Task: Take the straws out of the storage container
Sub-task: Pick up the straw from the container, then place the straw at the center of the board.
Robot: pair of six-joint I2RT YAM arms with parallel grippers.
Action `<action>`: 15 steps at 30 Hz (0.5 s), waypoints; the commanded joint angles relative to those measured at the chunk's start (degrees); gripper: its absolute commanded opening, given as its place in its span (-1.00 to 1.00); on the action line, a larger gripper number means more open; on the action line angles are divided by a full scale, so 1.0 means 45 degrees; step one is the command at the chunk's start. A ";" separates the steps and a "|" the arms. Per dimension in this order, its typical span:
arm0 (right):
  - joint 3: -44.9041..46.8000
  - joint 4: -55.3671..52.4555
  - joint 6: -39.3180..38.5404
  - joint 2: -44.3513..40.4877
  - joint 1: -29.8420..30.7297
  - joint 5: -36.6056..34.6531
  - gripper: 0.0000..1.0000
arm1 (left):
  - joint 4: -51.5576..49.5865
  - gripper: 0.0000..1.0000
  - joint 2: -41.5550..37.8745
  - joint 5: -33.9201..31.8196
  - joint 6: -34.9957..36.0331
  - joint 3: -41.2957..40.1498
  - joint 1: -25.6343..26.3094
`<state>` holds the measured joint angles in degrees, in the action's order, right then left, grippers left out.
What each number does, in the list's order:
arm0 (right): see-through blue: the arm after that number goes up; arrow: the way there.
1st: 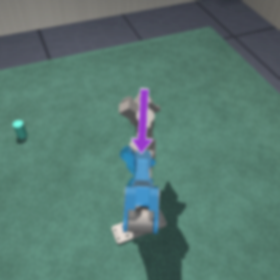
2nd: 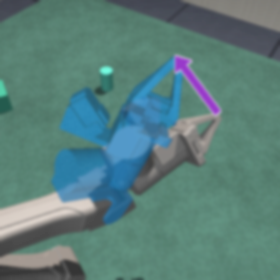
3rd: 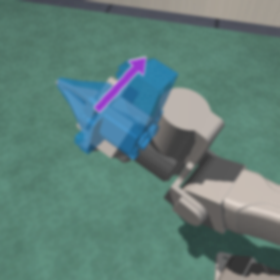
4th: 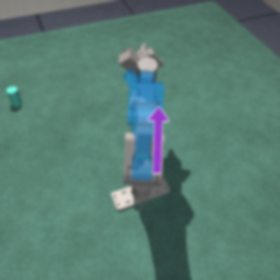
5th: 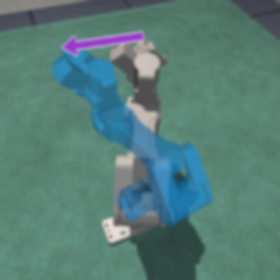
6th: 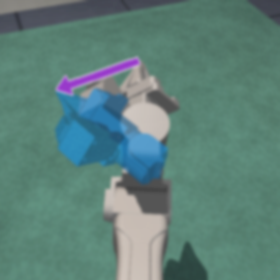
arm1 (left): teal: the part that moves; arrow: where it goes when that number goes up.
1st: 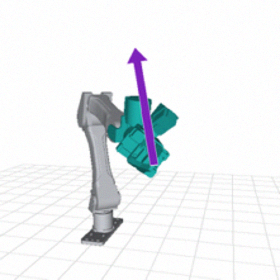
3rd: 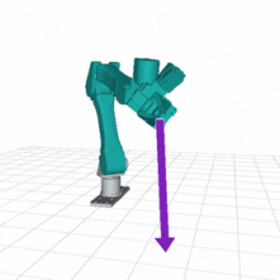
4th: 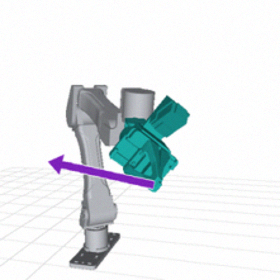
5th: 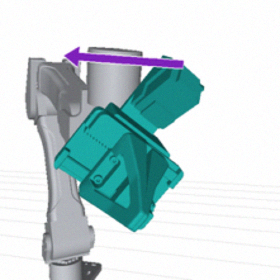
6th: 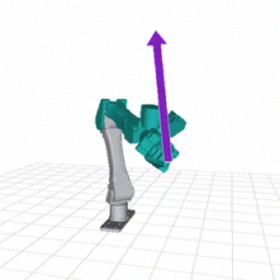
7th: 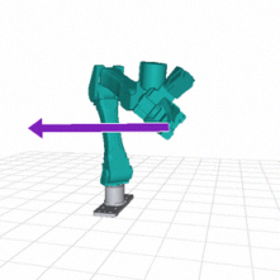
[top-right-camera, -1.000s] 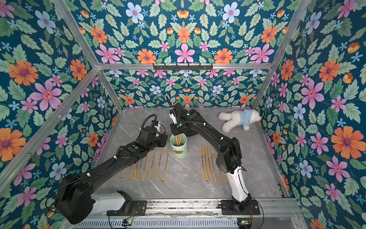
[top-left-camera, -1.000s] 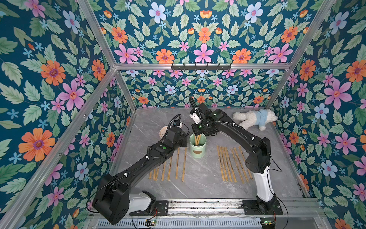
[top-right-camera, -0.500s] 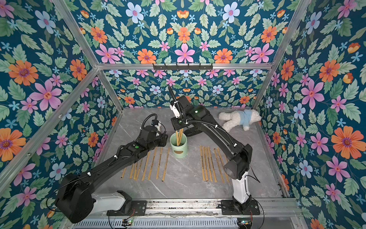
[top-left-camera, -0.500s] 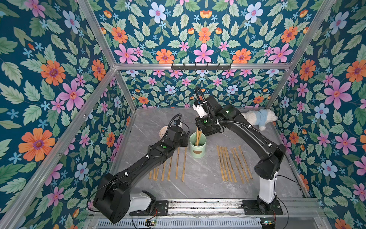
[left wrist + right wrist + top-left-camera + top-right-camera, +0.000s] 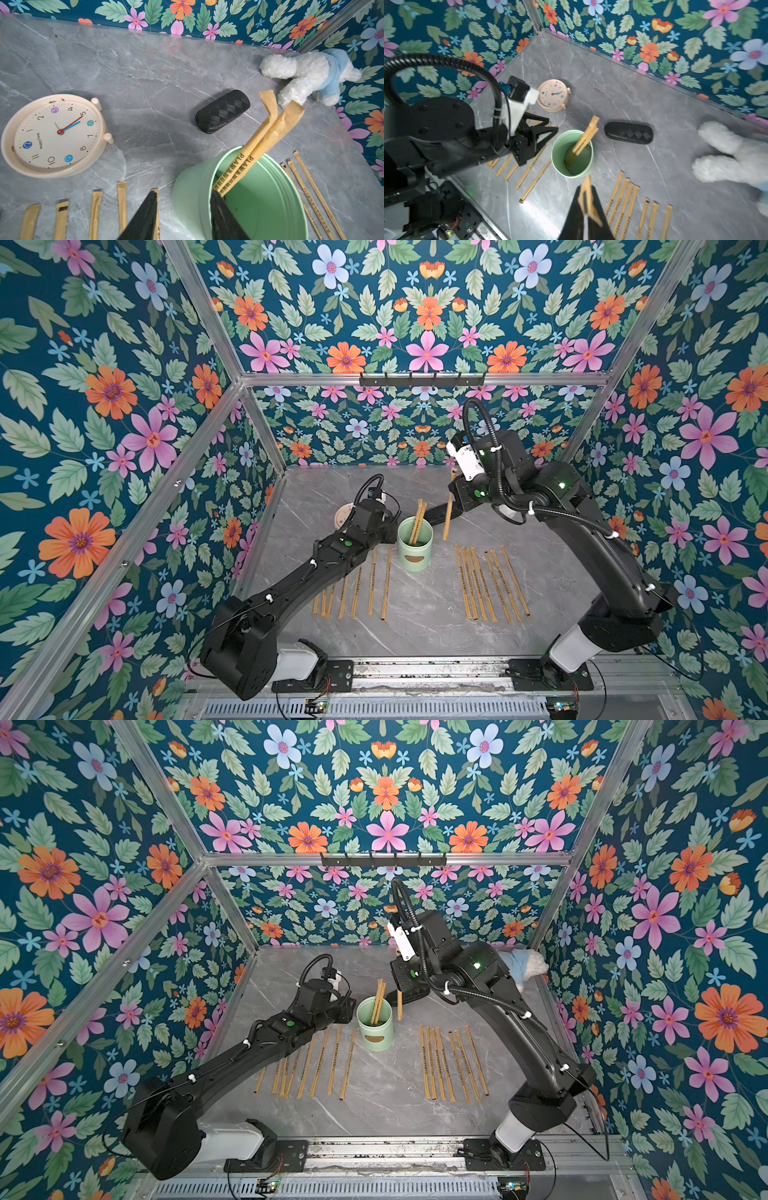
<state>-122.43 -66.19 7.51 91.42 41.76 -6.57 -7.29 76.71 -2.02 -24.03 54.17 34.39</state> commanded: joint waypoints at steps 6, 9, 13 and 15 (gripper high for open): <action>0.3022 -0.2323 0.0729 -0.1856 -0.1259 -0.2962 -0.85 | 0.0176 -0.11 0.0206 0.0146 -0.0051 0.0327 0.0011; 0.4087 -0.2636 0.0968 -0.2353 -0.2269 -0.2826 -0.85 | 0.0155 -0.11 0.0292 0.0208 -0.0010 0.0379 0.0013; 0.4798 -0.3074 0.0970 -0.2356 -0.3163 -0.2785 -0.85 | 0.0199 -0.11 0.0373 0.0195 -0.0001 0.0407 0.0004; 0.5146 -0.3304 0.0949 -0.2183 -0.3468 -0.2915 -0.85 | 0.0211 -0.11 0.0462 0.0234 -0.0011 0.0441 -0.0006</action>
<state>-100.49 -77.78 10.94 81.03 27.35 -18.33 -7.29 78.48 -1.39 -24.01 55.64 34.41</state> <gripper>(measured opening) 0.079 0.444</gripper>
